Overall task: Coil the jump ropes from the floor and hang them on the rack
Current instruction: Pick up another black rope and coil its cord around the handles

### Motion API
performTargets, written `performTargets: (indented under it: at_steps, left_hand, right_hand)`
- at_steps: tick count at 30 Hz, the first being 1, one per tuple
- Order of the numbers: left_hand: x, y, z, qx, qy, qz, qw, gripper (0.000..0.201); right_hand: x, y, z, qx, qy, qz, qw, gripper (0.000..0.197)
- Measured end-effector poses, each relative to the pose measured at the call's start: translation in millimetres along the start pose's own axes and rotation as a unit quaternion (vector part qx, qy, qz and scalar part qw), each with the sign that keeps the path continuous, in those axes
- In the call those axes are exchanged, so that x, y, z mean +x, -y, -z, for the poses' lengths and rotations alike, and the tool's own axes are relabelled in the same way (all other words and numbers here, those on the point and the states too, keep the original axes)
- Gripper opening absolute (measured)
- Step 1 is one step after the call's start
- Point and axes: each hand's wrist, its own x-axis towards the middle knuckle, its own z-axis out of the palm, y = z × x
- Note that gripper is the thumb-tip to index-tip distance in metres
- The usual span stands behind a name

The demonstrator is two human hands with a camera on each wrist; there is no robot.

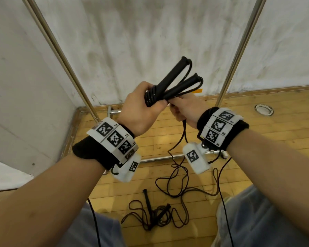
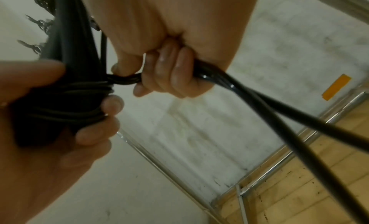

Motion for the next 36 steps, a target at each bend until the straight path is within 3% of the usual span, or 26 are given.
performTargets:
  at_steps: [4, 7, 10, 13, 16, 19, 22, 25, 29, 33, 36]
  left_hand:
    - [4.1, -2.3, 3.7, -0.090, -0.016, 0.048, 0.995, 0.019]
    - [9.5, -0.9, 3.4, -0.093, -0.010, 0.058, 0.994, 0.019]
    - [16.5, 4.6, 5.4, -0.060, -0.021, 0.080, 0.995, 0.011]
    - [22.6, 10.8, 10.8, -0.050, -0.036, 0.101, 0.993, 0.015]
    - [22.5, 10.0, 10.8, -0.072, -0.034, 0.106, 0.991, 0.021]
    - [20.9, 4.5, 8.5, -0.090, -0.023, 0.092, 0.991, 0.025]
    - [24.6, 5.1, 19.3, -0.084, -0.061, 0.087, 0.991, 0.027]
    - [26.4, 15.3, 28.1, 0.029, -0.069, 0.083, 0.994, 0.026]
    - [25.2, 31.3, 25.9, 0.151, -0.062, 0.064, 0.985, 0.027]
    - [24.8, 47.5, 14.8, 0.295, 0.003, 0.051, 0.954, 0.022]
    - [20.7, 53.8, -1.8, 0.338, 0.068, 0.031, 0.938, 0.016]
  right_hand:
    - [-4.8, 1.0, -14.9, -0.031, -0.045, 0.009, 0.998, 0.039]
    - [-11.3, 3.4, -26.0, -0.178, -0.075, 0.036, 0.980, 0.044]
    - [-17.2, 2.6, -31.7, -0.304, -0.054, 0.063, 0.949, 0.037]
    - [-17.2, -0.2, -28.1, -0.360, -0.037, 0.045, 0.931, 0.028]
    - [-12.7, -1.1, -19.7, -0.343, -0.040, -0.019, 0.938, 0.026]
    - [-9.4, -0.8, -16.6, -0.218, -0.025, -0.075, 0.973, 0.028]
    - [-8.7, 3.2, -21.3, -0.148, -0.048, -0.035, 0.987, 0.022]
    - [-7.5, 7.7, -22.2, -0.224, -0.081, 0.015, 0.971, 0.031]
    - [-11.1, 16.2, -27.5, -0.333, -0.046, 0.035, 0.941, 0.042]
    - [-18.8, 23.3, -41.3, -0.357, 0.024, 0.060, 0.932, 0.036]
    - [-24.6, 23.5, -45.1, -0.384, 0.052, 0.056, 0.920, 0.032]
